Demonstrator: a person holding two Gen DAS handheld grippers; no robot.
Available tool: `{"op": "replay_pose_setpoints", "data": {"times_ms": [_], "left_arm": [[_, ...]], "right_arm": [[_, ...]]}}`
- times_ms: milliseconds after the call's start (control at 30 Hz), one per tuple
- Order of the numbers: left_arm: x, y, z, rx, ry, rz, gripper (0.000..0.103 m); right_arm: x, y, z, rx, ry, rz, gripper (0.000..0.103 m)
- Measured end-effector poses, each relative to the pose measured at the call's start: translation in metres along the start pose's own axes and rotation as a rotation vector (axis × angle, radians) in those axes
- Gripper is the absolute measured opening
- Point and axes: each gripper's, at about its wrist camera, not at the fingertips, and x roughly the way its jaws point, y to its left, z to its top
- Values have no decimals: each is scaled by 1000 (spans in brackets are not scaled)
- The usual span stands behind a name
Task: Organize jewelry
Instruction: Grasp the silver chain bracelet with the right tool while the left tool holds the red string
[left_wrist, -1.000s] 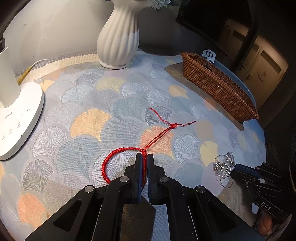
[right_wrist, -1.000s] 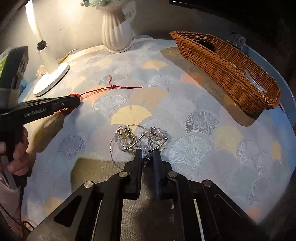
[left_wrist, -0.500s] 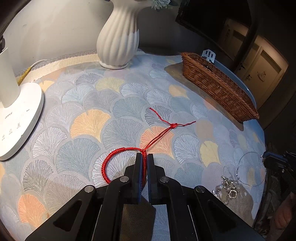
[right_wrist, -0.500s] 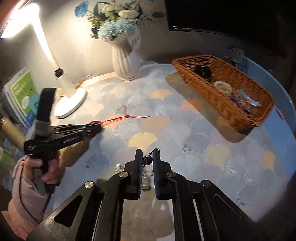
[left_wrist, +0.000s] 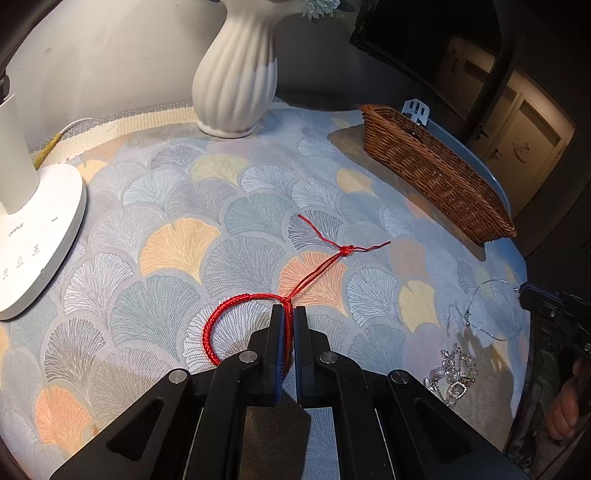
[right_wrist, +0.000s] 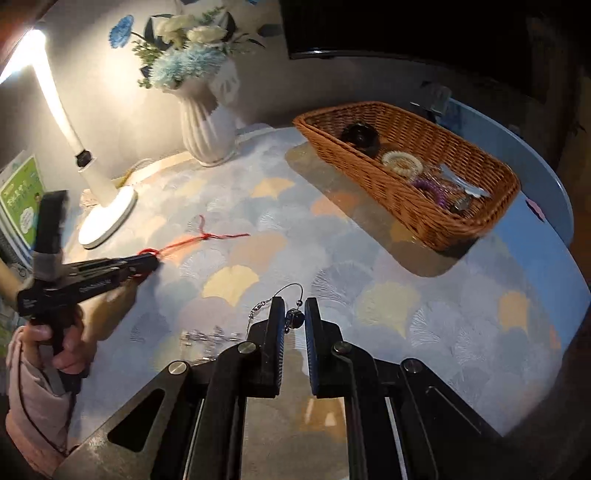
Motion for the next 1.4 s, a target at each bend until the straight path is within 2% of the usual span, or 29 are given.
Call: {"op": "replay_pose_setpoints", "data": {"times_ms": [133,167,267,333,367,400,433,533,667,700,767,800,833,1033,1200,1267,1300,1333,1400], "left_arm": [[0,0,0,-4,1,-4,4],[-1,1,0,-6,1,-6,4],[-2,-1,-2,7,8,-19,10],[-4,-8,-4,63,12,-9,24],[-5,-13,-6,91,11,11,30],[-6,-18,-8,123,16,33,41],[-5,-23,-9,153,25,52,45],[-5,-31,-12,205,35,95,45],[0,-28,-4,179,34,100,45],[3,-28,-1,180,36,109,42],[6,-31,1,191,33,139,28],[7,-32,2,192,31,146,14],[7,-32,3,189,28,147,6],[7,-36,1,146,1,164,5],[5,-40,-3,126,4,135,5],[4,-44,-2,125,1,136,5],[4,-45,-2,124,0,131,5],[2,-47,-1,125,-4,122,5],[-3,-52,3,130,-14,99,5]], "right_arm": [[33,-35,-17,77,114,-39,13],[28,-43,-20,109,76,3,13],[20,-54,-22,126,54,42,16],[13,-55,-23,100,32,39,28],[10,-55,-23,88,22,38,31],[8,-55,-23,76,11,40,34],[6,-55,-24,65,3,45,34],[6,-54,-27,45,-2,54,34],[14,-54,-29,31,8,57,34],[16,-55,-30,30,10,62,34],[17,-58,-31,26,10,75,34],[17,-60,-31,29,9,83,34],[18,-61,-31,33,11,94,34],[23,-43,-31,-16,21,103,34],[24,-28,-34,-71,19,20,34],[24,-28,-33,-70,24,1,27],[24,-26,-34,-82,26,-25,17],[23,-25,-34,-93,26,-40,13],[20,-23,-37,-114,24,-65,12]]}}
